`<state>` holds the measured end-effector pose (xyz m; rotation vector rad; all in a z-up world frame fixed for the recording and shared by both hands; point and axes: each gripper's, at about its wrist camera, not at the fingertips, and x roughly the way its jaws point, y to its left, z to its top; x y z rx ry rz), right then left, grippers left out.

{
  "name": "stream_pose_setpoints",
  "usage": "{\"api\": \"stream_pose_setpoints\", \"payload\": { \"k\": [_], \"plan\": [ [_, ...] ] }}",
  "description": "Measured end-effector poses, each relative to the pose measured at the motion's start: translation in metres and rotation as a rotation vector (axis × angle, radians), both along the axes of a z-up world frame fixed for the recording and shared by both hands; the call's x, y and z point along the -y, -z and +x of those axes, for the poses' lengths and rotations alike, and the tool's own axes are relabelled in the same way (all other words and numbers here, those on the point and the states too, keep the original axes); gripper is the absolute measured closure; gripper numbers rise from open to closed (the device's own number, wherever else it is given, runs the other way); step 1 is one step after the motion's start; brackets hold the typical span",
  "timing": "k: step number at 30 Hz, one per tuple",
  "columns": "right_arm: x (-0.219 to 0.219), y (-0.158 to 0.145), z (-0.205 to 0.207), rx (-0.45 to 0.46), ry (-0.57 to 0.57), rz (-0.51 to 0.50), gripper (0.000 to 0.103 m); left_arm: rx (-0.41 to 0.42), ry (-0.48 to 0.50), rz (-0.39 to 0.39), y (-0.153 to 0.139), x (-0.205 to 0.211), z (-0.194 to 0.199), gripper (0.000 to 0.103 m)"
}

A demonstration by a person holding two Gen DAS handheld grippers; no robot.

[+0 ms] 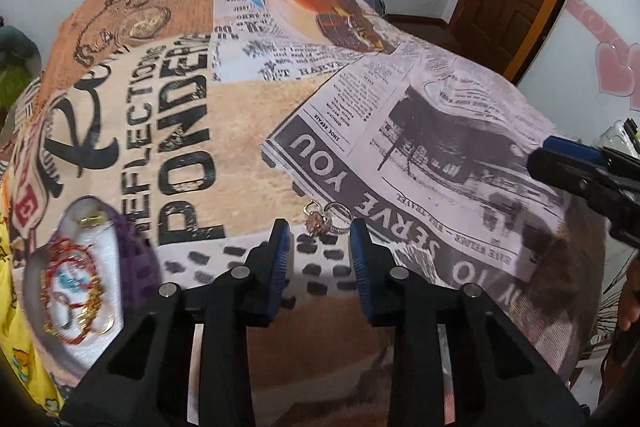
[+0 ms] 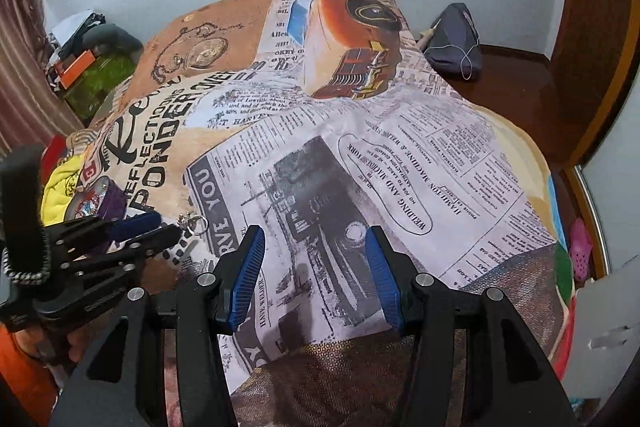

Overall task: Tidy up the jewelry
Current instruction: 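Move both grippers from the tin toward the small silver charms, then grasp a silver charm with the left gripper while the right gripper grasps a small ring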

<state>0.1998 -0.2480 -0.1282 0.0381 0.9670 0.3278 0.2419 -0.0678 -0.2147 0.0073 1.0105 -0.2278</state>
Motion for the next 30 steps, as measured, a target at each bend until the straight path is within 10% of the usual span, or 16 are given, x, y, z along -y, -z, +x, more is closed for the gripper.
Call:
{"api": "stream_pose_setpoints", "payload": {
  "k": [8,30],
  "plan": [
    [-0.012,0.007,0.001,-0.014,-0.042,-0.004,0.055,-0.01,-0.027,-0.036,0.008,0.001,0.009,0.09],
    [-0.106,0.039,0.016,-0.058,-0.215,-0.003,0.058,0.194,-0.106,-0.064,-0.06,-0.061,-0.03,0.091]
  ]
}}
